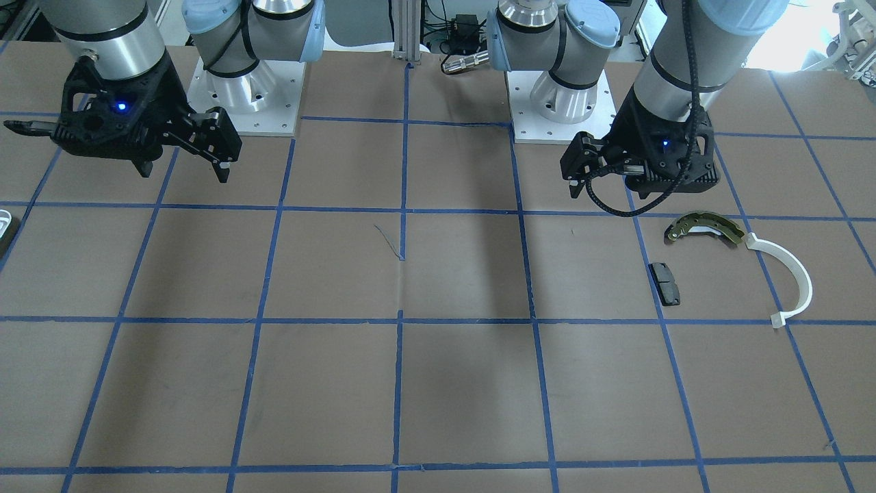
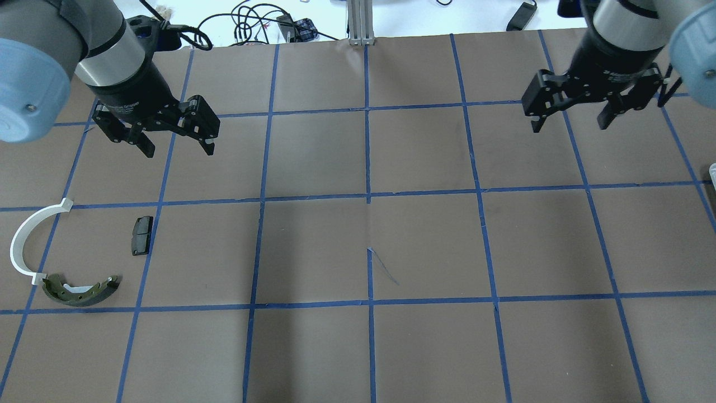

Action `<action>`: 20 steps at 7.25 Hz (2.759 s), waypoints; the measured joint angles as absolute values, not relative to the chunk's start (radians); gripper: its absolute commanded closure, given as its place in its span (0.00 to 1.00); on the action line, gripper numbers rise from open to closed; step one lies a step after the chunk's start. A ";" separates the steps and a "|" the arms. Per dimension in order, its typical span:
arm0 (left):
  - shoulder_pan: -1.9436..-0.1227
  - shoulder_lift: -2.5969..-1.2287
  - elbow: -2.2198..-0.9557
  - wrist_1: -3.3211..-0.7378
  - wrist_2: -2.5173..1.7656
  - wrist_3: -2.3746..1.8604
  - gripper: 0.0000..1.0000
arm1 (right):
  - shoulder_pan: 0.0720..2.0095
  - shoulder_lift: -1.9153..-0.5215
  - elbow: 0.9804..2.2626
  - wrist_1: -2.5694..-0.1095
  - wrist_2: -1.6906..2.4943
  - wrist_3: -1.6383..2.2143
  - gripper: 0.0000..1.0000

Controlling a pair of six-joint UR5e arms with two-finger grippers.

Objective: Place bearing gear from tray to pile

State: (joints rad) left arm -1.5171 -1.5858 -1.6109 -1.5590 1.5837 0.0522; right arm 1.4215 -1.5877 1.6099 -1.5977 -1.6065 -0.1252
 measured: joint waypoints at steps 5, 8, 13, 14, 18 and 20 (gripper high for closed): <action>-1.517 -1.585 -1.611 -1.559 1.583 0.052 0.00 | 0.974 -1.434 1.605 -1.685 -1.617 -0.654 0.00; -1.517 -1.580 -1.612 -1.560 1.583 0.052 0.00 | 0.771 -1.263 1.602 -1.883 -1.618 -0.942 0.00; -1.516 -1.573 -1.611 -1.557 1.583 0.052 0.00 | 0.644 -1.040 1.556 -2.089 -1.607 -1.252 0.00; -1.516 -1.573 -1.611 -1.557 1.583 0.052 0.00 | 0.631 -1.015 1.545 -2.091 -1.606 -1.272 0.00; -1.517 -1.571 -1.613 -1.565 1.583 0.052 0.00 | 0.617 -0.966 1.572 -2.169 -1.603 -1.250 0.00; -1.517 -1.566 -1.629 -1.562 1.584 0.052 0.00 | 0.617 -0.965 1.579 -2.177 -1.603 -1.245 0.00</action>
